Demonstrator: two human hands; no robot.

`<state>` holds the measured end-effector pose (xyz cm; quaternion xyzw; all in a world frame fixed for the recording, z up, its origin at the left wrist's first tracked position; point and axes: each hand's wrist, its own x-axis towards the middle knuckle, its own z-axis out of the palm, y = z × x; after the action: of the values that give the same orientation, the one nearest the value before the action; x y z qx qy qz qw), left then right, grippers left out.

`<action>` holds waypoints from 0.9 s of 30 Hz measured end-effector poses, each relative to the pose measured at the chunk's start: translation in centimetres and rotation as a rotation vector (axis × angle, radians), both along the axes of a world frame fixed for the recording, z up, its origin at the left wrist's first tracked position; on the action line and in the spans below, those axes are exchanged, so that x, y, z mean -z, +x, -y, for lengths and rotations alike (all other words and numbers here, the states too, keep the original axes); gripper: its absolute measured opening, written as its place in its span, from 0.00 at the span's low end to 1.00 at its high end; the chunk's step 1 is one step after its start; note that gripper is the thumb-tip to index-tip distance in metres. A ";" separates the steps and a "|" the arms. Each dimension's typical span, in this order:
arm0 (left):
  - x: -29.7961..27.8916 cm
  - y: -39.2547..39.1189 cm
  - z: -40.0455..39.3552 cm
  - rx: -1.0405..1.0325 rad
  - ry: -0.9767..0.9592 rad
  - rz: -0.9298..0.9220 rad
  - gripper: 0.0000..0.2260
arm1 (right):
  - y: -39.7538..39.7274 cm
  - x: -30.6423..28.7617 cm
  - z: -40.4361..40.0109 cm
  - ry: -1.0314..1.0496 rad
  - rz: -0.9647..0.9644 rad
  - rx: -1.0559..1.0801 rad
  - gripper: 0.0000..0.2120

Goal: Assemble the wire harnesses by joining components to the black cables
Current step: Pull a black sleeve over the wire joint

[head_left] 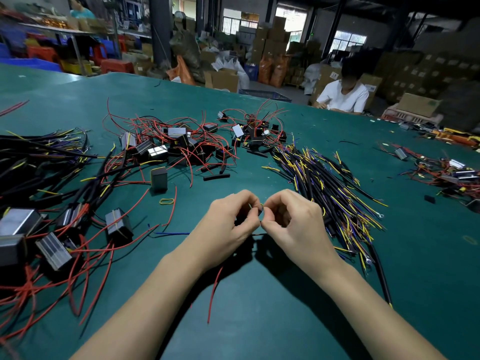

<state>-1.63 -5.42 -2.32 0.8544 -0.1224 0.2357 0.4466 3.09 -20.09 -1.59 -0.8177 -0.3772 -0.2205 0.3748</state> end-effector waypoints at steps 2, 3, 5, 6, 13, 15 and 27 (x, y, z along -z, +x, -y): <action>0.1 -0.1 -0.1 0.025 -0.023 -0.003 0.03 | 0.1 -0.1 -0.1 0.027 -0.006 -0.017 0.03; 0.1 -0.1 -0.1 0.032 -0.039 -0.001 0.04 | 0.1 -0.1 -0.2 0.037 -0.005 -0.022 0.03; 0.1 0.0 -0.2 0.046 -0.055 -0.005 0.04 | 0.1 0.0 -0.3 0.044 -0.004 -0.024 0.03; 0.1 0.0 -0.2 0.055 -0.052 -0.012 0.04 | 0.0 0.0 -0.3 0.044 -0.005 -0.023 0.03; -0.2 0.0 -0.4 0.075 0.014 -0.076 0.07 | -0.4 0.4 0.1 0.040 -0.040 -0.036 0.01; -0.3 -0.1 -0.4 0.077 0.018 -0.089 0.07 | -0.4 0.3 0.2 0.042 -0.061 -0.047 0.01; -0.4 -0.3 -0.7 0.048 0.064 0.005 0.07 | -0.6 0.0 0.0 0.028 -0.086 -0.065 0.02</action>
<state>-1.97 -4.76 -1.88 0.8644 -0.1516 0.2229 0.4244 2.46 -20.13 -1.63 -0.8086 -0.3838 -0.1781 0.4088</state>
